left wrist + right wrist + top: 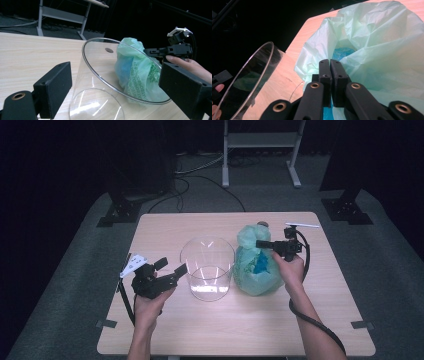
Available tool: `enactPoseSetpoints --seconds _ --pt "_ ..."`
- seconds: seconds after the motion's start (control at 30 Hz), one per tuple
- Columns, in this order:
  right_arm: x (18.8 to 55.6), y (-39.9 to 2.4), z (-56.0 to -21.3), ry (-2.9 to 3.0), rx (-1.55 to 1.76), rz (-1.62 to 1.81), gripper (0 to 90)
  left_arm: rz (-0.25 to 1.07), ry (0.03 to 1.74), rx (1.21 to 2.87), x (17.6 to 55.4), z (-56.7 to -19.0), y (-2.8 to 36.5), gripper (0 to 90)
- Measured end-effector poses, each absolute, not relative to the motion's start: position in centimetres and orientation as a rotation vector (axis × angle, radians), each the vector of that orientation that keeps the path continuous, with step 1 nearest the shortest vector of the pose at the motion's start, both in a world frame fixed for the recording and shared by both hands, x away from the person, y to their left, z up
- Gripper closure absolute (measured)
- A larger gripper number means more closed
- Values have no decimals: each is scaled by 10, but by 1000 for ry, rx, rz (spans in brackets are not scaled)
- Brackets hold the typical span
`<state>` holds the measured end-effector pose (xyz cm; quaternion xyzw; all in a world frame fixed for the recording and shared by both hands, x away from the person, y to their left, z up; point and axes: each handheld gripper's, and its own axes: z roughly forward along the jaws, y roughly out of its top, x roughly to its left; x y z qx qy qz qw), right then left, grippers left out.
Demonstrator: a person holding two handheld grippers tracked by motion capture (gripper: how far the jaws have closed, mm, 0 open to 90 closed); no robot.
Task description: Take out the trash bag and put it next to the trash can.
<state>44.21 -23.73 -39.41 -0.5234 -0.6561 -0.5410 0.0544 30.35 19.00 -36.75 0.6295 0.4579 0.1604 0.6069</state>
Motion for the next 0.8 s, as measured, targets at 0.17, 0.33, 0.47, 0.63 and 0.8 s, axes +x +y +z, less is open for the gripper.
enactPoseSetpoints --seconds 0.17,0.33,0.47,0.63,0.8 --pt "441 -240 -391 -1995 -1608 -1651 801 370 1058 1456 303 -368 190 104" --pt "439 -240 -386 -2027 -1618 -1654 731 363 1056 1453 304 -368 190 104" --pt "437 -243 -382 -2002 -1636 -1686 639 366 1056 1455 303 -368 190 104" --pt "435 -248 -376 -2004 -1652 -1715 559 367 1057 1454 303 -368 190 104" --pt "432 -260 -373 -1990 -1670 -1744 497 368 1057 1452 303 -367 191 104"
